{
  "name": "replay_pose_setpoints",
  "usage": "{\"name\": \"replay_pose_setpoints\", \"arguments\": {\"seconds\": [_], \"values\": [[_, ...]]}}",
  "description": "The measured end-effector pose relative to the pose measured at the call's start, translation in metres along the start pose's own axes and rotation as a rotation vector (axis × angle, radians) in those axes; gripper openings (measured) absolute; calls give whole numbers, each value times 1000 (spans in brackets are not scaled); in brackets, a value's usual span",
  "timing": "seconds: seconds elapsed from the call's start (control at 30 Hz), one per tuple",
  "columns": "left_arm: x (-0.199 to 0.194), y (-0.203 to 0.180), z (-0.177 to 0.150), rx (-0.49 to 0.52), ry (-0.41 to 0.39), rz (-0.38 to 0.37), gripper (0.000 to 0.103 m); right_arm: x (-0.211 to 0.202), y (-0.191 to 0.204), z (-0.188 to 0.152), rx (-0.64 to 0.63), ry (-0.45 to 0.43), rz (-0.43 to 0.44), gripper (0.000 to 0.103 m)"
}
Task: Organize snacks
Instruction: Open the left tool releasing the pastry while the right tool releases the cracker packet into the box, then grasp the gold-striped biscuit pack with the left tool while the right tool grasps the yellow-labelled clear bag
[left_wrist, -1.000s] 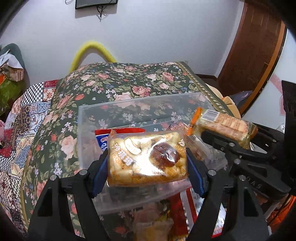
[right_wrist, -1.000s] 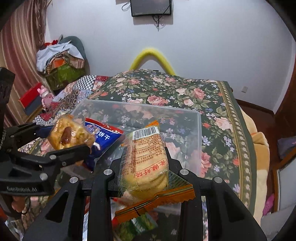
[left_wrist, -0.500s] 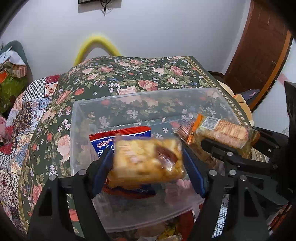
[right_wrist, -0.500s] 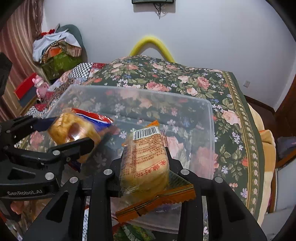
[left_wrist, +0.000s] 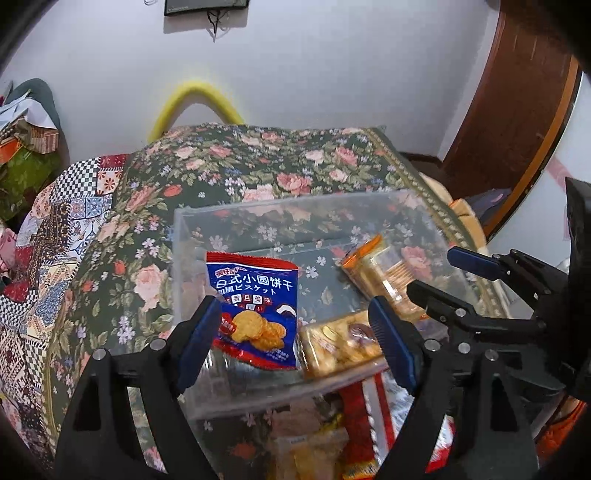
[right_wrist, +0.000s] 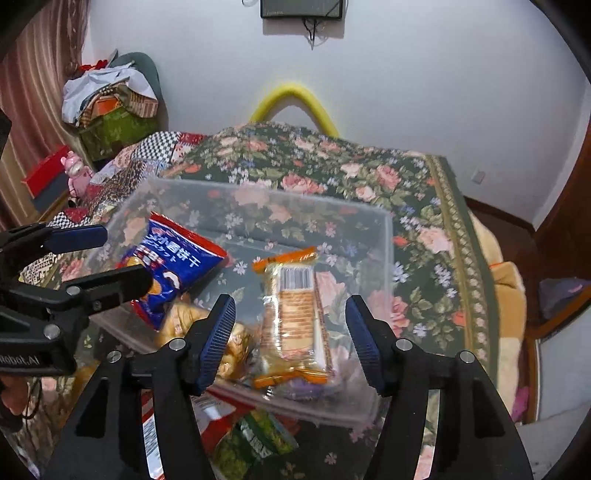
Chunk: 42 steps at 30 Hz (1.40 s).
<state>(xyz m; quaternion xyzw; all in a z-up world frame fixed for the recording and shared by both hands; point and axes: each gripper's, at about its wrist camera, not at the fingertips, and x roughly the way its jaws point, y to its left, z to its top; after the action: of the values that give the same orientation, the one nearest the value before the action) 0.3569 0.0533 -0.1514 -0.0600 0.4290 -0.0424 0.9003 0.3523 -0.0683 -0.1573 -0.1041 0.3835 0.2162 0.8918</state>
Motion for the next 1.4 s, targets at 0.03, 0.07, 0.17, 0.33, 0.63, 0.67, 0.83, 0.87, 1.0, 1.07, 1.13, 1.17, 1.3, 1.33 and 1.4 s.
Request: {"name": "replay_pose_setpoints", "arguments": {"seconds": [0.03, 0.07, 0.17, 0.33, 0.63, 0.67, 0.83, 0.87, 1.0, 1.07, 1.13, 1.17, 1.3, 1.33, 1.4], "values": [[-9, 0, 0, -3, -11, -6, 82, -8, 0, 0, 4, -13, -1, 59], [-16, -1, -1, -3, -19, -8, 82, -15, 1, 0, 5, -24, 1, 60], [-42, -3, -4, 10, -53, -7, 83, -37, 4, -1, 1, -58, -3, 61], [-87, -7, -18, 26, -102, -1, 87, -78, 12, -9, -12, -127, -19, 65], [-122, -7, -58, 42, -105, 21, 90, -122, 17, -43, 8, -182, -28, 70], [-122, -7, -63, 46, -99, 23, 90, -124, 17, -47, 12, -179, -27, 70], [-116, -3, -92, 63, -58, 39, 90, -120, 12, -74, 41, -133, -38, 70], [-115, -3, -97, 66, -51, 45, 90, -116, 10, -81, 50, -115, -34, 70], [-102, 2, -121, 61, -5, 44, 90, -108, 6, -104, 74, -58, -29, 70], [-95, 3, -132, 55, 17, 39, 90, -104, 4, -114, 82, -30, -22, 71], [-85, 5, -142, 43, 46, 33, 90, -97, 3, -126, 94, 2, -21, 75], [-81, 5, -147, 39, 56, 33, 90, -95, 3, -130, 100, 10, -21, 78], [-65, 6, -162, 16, 80, 25, 90, -87, 5, -148, 117, 47, 8, 79], [-61, 6, -165, 9, 86, 21, 89, -85, 6, -152, 117, 53, 8, 80], [-55, 5, -169, -1, 94, 22, 88, -81, 10, -157, 109, 63, -3, 83]]}}
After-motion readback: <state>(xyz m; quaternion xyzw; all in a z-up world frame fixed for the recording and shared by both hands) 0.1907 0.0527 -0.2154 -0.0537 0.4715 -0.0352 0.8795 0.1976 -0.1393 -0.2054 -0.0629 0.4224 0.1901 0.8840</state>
